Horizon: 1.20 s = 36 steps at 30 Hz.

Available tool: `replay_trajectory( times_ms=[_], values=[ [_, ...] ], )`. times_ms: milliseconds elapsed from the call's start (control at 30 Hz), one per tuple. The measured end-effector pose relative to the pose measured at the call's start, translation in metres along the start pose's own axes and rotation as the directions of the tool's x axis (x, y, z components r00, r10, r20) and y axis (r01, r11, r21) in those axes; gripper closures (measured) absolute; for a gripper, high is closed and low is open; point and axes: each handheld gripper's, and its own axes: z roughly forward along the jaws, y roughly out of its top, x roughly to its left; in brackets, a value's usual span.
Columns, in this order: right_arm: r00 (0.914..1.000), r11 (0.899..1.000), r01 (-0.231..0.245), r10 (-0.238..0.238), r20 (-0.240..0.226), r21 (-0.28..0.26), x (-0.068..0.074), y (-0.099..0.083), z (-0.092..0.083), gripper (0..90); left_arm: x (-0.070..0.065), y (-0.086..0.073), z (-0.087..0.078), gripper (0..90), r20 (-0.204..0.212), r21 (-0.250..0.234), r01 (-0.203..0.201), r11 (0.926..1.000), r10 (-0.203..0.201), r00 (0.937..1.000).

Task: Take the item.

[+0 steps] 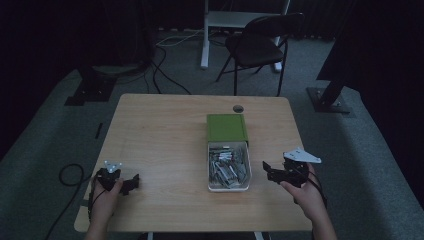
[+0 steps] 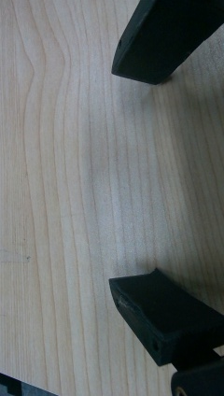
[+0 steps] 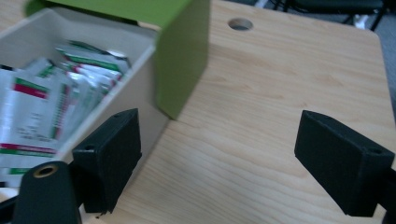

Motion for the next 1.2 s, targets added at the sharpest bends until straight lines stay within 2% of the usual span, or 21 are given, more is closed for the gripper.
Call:
replay_trajectory(
  times_ms=[333,567,767,833,867,1100,1200],
  values=[
    [0.9965,0.998,0.048,-0.050,-0.067,-0.028,0.025,0.015,-0.008,14.4,0.000,0.000,0.000,2.6,0.000,0.000,0.000,1.0000,0.000,1.0000],
    [0.9882,0.997,0.066,-0.071,-0.136,-0.042,0.043,0.021,-0.005,16.3,0.000,0.000,0.000,2.6,0.000,0.000,-0.001,1.0000,0.001,1.0000],
    [0.9831,0.995,0.089,-0.094,-0.157,-0.039,0.054,0.023,-0.001,16.4,0.000,0.000,0.000,2.6,0.000,0.000,0.000,1.0000,0.000,1.0000],
    [0.9766,0.993,0.115,-0.119,-0.179,-0.033,0.064,0.023,0.001,19.2,0.000,0.000,0.000,2.6,0.000,0.000,-0.001,1.0000,0.001,1.0000],
    [0.9766,0.993,0.115,-0.119,-0.179,-0.033,0.064,0.023,0.001,19.2,0.000,0.000,0.000,2.6,0.000,0.000,0.000,1.0000,0.000,1.0000],
    [0.9596,0.984,0.167,-0.175,-0.220,-0.057,0.081,0.022,0.005,22.5,0.000,0.000,0.000,2.6,0.000,0.000,0.000,1.0000,0.000,1.0000],
    [0.9527,0.983,0.174,-0.184,-0.241,-0.065,0.087,0.021,0.007,23.5,0.000,0.000,0.000,2.6,0.000,0.000,0.000,1.0000,0.000,1.0000]
  ],
)
